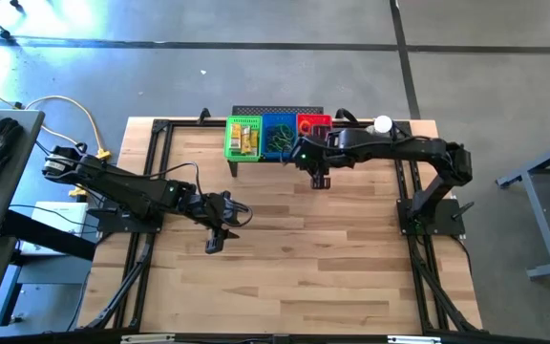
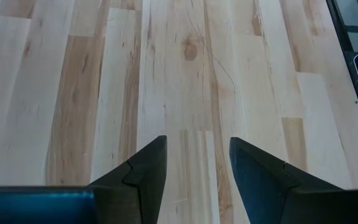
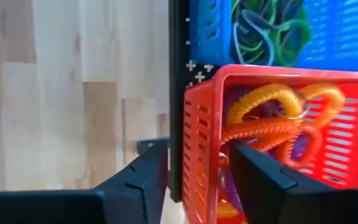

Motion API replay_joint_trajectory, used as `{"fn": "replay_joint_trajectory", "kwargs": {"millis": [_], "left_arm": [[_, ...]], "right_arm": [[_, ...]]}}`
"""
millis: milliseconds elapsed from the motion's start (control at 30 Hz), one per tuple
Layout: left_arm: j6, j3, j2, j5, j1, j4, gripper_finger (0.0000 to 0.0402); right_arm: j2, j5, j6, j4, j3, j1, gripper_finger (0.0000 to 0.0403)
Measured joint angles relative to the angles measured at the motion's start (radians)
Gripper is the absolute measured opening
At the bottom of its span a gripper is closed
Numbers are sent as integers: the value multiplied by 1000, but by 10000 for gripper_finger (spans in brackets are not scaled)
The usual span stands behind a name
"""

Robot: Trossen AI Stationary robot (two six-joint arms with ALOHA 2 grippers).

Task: Pick & Place Office Desk Supplies
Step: Return to Home Position

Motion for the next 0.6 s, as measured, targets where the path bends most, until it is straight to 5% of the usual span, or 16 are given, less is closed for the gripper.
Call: {"fn": "replay_joint_trajectory", "kwargs": {"millis": [600], "left_arm": [[-66, -2, 0, 0, 0, 1, 170]], "right_arm": [[-53, 347, -1, -18, -1, 225, 184]]}}
